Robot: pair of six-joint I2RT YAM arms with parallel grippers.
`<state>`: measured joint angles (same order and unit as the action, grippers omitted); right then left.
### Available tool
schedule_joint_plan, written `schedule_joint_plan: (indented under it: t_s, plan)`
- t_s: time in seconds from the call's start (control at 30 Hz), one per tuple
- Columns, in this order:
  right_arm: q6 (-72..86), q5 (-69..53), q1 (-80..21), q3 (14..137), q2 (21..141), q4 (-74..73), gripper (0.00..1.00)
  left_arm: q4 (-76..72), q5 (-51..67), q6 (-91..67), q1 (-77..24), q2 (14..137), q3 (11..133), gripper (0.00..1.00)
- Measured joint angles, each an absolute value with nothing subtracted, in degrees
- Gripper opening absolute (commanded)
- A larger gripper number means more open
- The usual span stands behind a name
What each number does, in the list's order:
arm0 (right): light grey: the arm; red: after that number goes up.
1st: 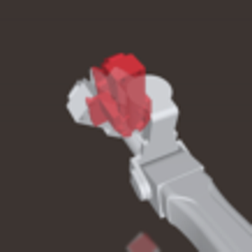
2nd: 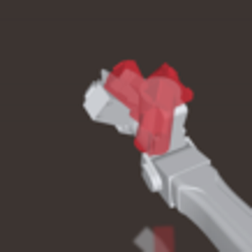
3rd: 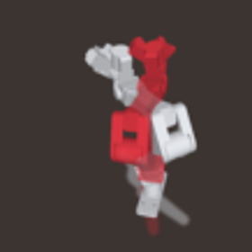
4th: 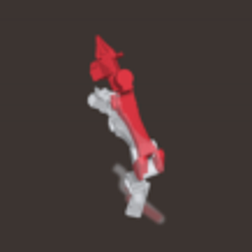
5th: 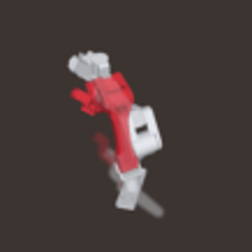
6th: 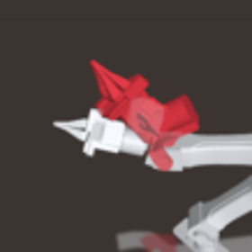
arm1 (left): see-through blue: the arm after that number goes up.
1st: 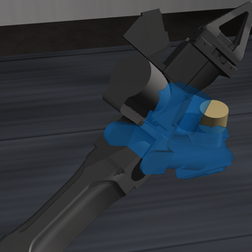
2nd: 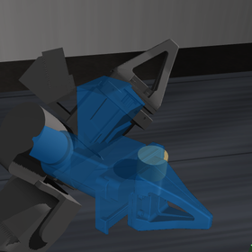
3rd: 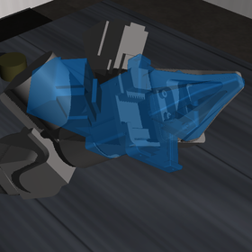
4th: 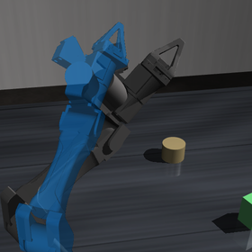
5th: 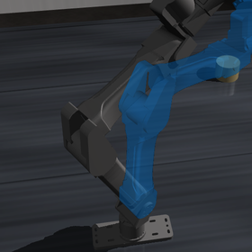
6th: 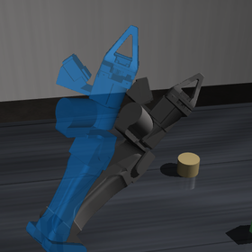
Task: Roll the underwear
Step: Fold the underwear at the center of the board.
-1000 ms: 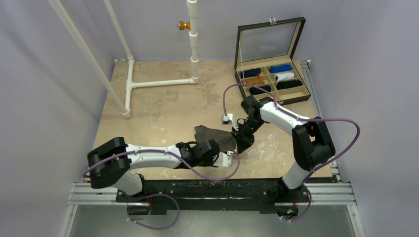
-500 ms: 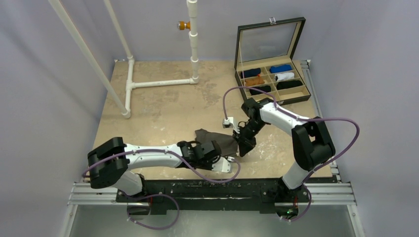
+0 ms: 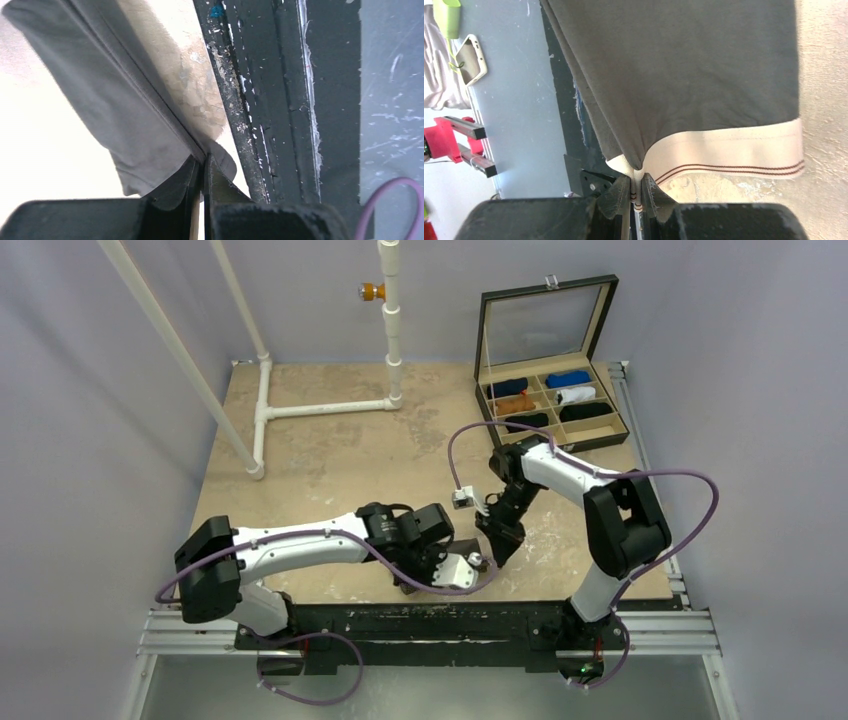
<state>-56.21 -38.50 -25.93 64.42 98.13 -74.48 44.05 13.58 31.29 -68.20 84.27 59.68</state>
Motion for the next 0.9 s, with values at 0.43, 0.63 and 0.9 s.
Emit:
schedule_joint_plan:
  t_s: [0.43,0.63,0.9]
  plan:
    - [-56.4,-36.9,-25.9,68.5,99.6,-77.4,0.08,53.0,24.3,34.4,-55.3,92.6,69.3,0.0]
    - [-55.3,-36.3,-25.9,72.6,103.9,-77.3,0.12,53.7,24.2,35.7,-53.8,96.2,69.3,0.0]
    - [-54.7,-34.3,-25.9,78.0,110.5,-77.3,0.18,52.7,23.3,36.3,-51.4,97.4,69.3,0.0]
